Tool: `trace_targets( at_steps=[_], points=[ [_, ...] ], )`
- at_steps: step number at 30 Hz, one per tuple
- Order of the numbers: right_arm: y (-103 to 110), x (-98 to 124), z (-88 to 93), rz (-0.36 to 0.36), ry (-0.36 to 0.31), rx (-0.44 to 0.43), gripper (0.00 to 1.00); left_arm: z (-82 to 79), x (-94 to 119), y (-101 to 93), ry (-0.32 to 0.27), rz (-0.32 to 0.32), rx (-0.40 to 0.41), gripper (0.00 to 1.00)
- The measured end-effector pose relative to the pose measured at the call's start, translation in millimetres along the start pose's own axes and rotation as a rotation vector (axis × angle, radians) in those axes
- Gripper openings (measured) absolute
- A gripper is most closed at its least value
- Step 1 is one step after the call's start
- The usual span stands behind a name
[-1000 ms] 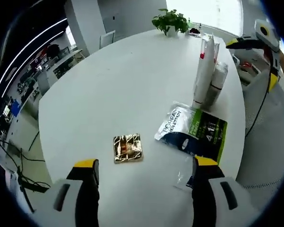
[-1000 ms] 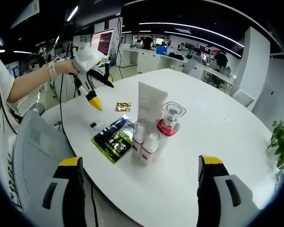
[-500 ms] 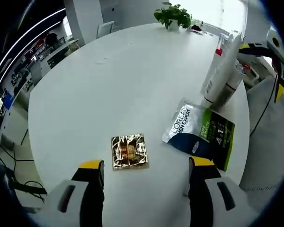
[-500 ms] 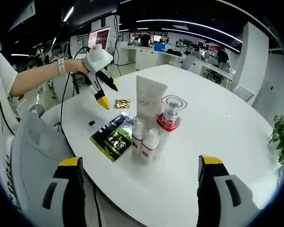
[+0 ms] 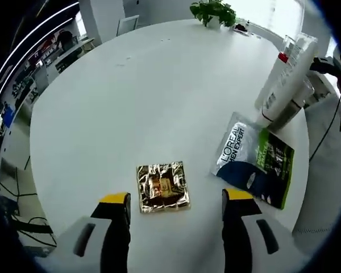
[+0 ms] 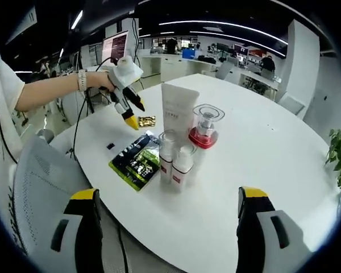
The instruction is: Arrange the skincare products in the storage area until every visible bottle or jar stands upright without overlapping.
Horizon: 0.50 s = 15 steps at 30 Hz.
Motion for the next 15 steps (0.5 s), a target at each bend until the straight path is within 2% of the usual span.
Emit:
trace_targets(
  at_steps=[15],
  points=[
    [-5,2,5.5,0.014,0.002,-0.019,1.00,0.1,-10,11.8,0.026,0.000,0.055,0.57]
  ],
)
Point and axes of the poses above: the point that each gripper's makers call its tool centre point, and the gripper's own axes: x roughly backward along the fingers, y roughly to its left, z roughly out of its underside, the point moved 6 cm from there along x, roughly backward along the fingers, and after that the axes turned 4 degrees about -x, right-handed, at the moved point
